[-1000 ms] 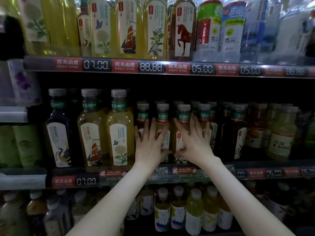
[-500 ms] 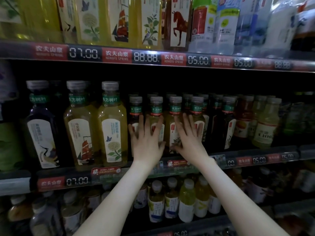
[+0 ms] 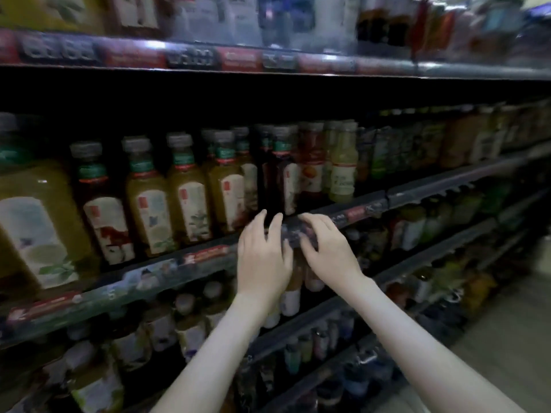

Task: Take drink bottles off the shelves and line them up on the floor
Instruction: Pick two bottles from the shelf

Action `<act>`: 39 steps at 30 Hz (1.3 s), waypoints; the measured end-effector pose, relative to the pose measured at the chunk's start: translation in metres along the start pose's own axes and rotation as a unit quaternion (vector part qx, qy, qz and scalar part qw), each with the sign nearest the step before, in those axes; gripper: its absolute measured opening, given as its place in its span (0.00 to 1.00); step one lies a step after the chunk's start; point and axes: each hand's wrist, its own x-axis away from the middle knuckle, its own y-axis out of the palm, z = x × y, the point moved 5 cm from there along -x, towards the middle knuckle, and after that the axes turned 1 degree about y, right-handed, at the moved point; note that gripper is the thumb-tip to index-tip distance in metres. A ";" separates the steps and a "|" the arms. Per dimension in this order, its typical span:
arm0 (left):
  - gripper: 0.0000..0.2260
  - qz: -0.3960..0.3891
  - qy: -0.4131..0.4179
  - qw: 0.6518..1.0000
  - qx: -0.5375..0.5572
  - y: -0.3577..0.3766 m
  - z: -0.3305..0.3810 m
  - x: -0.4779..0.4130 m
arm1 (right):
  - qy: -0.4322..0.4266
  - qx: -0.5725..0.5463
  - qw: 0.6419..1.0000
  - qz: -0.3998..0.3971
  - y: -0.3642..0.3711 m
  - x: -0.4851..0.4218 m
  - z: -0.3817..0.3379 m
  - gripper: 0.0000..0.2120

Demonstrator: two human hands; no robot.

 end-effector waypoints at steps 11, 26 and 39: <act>0.21 -0.142 0.091 0.978 0.123 0.181 0.307 0.023 | 0.175 0.111 0.978 -0.006 -0.270 0.121 0.241 0.18; 0.21 -0.151 0.111 0.968 0.168 0.385 0.517 -0.062 | 0.201 0.091 0.975 0.027 -0.421 0.083 0.477 0.20; 0.24 -0.134 0.089 0.978 0.135 0.611 0.619 -0.269 | 0.203 0.098 0.974 0.027 -0.535 -0.081 0.731 0.24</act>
